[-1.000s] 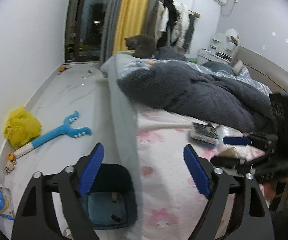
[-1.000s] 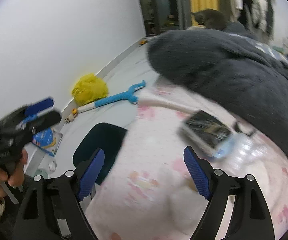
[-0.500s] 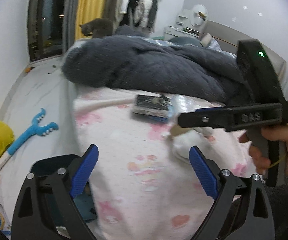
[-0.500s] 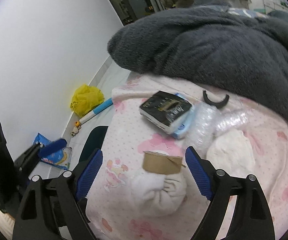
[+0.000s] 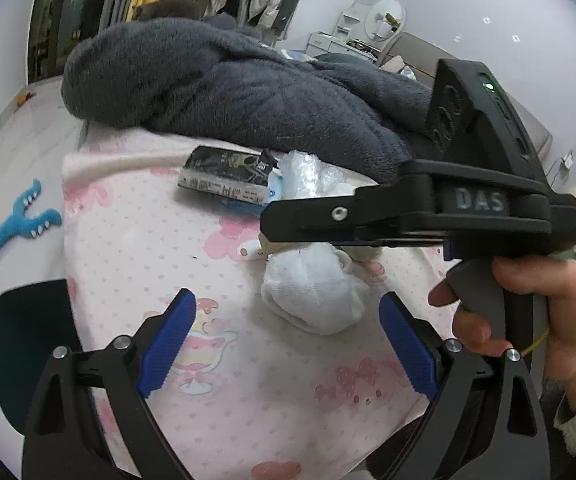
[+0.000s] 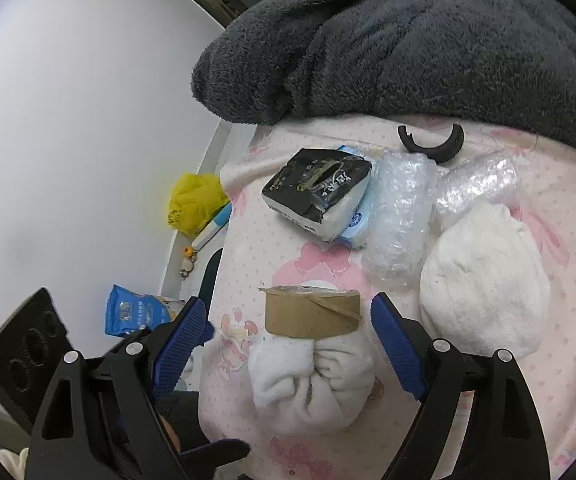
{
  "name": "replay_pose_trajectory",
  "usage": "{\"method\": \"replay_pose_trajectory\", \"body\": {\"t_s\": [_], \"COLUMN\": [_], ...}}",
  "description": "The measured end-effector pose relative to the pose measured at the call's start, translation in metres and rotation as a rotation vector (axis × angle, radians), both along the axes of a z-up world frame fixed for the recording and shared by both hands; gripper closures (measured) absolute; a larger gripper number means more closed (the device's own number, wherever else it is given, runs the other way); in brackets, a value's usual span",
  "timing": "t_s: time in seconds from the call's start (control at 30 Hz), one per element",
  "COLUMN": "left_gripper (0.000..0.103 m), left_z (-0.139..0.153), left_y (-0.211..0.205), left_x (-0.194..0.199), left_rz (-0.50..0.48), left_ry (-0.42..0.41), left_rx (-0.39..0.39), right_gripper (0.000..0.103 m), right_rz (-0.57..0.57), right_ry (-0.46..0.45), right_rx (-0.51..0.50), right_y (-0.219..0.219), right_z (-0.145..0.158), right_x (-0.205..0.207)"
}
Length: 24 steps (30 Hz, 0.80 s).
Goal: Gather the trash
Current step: 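Grasp the white sock ball with the left gripper while the right gripper grasps another tape roll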
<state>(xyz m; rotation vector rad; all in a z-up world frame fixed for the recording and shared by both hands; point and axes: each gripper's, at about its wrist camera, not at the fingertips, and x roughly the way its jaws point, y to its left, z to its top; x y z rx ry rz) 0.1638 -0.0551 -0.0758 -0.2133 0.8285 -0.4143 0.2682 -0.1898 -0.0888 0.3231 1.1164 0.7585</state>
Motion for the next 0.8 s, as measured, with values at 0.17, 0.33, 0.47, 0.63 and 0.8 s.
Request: {"method": "replay_pose_trajectory", "body": {"t_s": [0.17, 0.33, 0.47, 0.63, 0.8], "left_gripper": [0.009, 0.016, 0.019, 0.022, 0.025], "left_z": [-0.006, -0.015, -0.016, -0.018, -0.021], "left_y": [-0.002, -0.011, -0.019, -0.026, -0.030], "left_x": [0.007, 0.014, 0.015, 0.015, 0.016], "left_rz": [0.020, 0.017, 0.000, 0.000, -0.001], "left_ry": [0.009, 0.035, 0.037, 0.035, 0.038], "left_rx": [-0.042, -0.059, -0.042, -0.034, -0.016], "right_gripper": [0.017, 0.017, 0.017, 0.018, 0.033], "right_rz": [-0.003, -0.006, -0.009, -0.004, -0.011], "right_ry": [0.027, 0.037, 0.041, 0.045, 0.041], "right_rx": [0.026, 0.049, 0.059, 0.044, 0.026], "right_y": [-0.004, -0.007, -0.010, -0.008, -0.011], "right_z": [-0.006, -0.008, -0.008, -0.010, -0.012], "right_x": [0.003, 0.005, 0.007, 0.007, 0.008]}}
